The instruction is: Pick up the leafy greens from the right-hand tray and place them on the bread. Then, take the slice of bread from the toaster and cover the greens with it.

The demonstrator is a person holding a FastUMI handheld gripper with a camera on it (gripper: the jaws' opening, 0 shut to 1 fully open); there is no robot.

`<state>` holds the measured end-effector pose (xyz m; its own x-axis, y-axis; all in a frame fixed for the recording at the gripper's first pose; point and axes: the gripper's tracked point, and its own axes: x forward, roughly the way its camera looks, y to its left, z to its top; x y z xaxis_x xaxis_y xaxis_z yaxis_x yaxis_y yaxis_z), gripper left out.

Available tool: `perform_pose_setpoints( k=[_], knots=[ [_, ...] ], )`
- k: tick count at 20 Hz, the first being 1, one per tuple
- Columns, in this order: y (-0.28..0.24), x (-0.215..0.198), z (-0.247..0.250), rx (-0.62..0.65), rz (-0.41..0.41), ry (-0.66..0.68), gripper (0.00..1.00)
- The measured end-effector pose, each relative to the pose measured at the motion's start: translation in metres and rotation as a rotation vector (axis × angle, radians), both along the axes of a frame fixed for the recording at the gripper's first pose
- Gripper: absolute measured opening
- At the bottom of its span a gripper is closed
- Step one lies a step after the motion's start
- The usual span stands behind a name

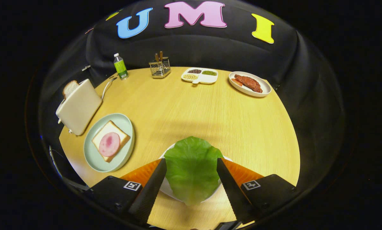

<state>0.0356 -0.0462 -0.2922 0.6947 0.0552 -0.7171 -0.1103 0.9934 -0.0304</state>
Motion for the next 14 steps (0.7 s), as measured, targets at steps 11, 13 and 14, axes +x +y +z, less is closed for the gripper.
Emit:
perform_pose_setpoints(
  k=[11,13,14],
  knots=[
    [-0.001,-0.003,-0.044,-0.023,0.025,0.114,0.89],
    [0.000,-0.002,-0.044,-0.022,0.034,0.113,0.85],
    [0.002,-0.002,-0.044,-0.021,0.036,0.112,0.72]
  ],
)
